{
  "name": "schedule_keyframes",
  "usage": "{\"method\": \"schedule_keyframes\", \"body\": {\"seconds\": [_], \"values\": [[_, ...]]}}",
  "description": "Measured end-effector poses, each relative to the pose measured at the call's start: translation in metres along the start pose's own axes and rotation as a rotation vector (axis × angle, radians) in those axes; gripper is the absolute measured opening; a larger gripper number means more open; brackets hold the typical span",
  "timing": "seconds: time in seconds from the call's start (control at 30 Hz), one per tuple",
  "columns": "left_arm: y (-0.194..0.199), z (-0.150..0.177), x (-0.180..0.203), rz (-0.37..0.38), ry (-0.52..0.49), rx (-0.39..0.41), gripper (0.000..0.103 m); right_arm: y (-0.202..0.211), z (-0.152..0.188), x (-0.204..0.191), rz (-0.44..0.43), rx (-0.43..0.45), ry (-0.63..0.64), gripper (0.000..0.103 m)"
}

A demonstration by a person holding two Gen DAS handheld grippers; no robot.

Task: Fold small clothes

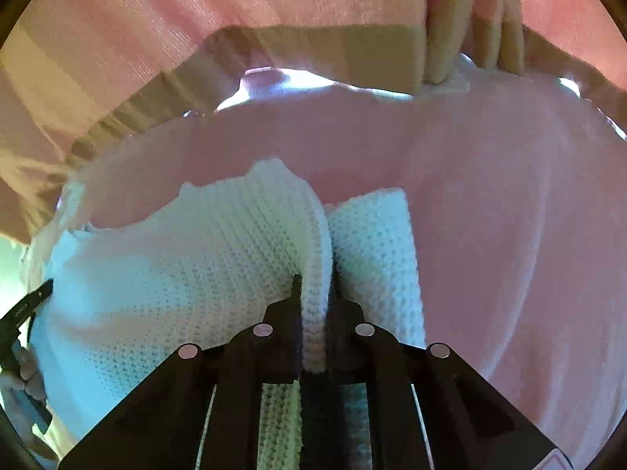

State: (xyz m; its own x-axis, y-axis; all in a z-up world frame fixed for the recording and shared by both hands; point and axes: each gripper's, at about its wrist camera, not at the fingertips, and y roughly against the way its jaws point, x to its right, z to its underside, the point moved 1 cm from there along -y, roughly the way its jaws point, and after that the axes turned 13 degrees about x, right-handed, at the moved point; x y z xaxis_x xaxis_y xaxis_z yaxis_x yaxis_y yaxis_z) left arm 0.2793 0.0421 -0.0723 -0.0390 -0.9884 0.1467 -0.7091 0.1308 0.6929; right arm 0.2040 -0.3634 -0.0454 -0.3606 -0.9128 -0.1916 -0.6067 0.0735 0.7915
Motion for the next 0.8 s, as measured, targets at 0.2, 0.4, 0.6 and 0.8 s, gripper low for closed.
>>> {"method": "schedule_keyframes", "body": {"seconds": [0.2, 0.4, 0.6, 0.8], "values": [[0.092, -0.009, -0.006, 0.086, 0.018, 0.102, 0.075, 0.08, 0.006, -0.018, -0.063, 0.024, 0.089, 0.054], [0.12, 0.052, -0.022, 0.088, 0.027, -0.024, 0.081, 0.114, 0.071, -0.006, -0.056, -0.075, 0.177, 0.054], [0.103, 0.087, -0.035, 0.091, 0.069, -0.099, 0.044, 0.096, 0.103, 0.006, -0.104, -0.152, 0.099, 0.044], [0.113, 0.08, -0.043, 0.096, 0.134, -0.081, 0.017, 0.135, 0.084, 0.014, -0.083, -0.018, 0.074, 0.007]]}}
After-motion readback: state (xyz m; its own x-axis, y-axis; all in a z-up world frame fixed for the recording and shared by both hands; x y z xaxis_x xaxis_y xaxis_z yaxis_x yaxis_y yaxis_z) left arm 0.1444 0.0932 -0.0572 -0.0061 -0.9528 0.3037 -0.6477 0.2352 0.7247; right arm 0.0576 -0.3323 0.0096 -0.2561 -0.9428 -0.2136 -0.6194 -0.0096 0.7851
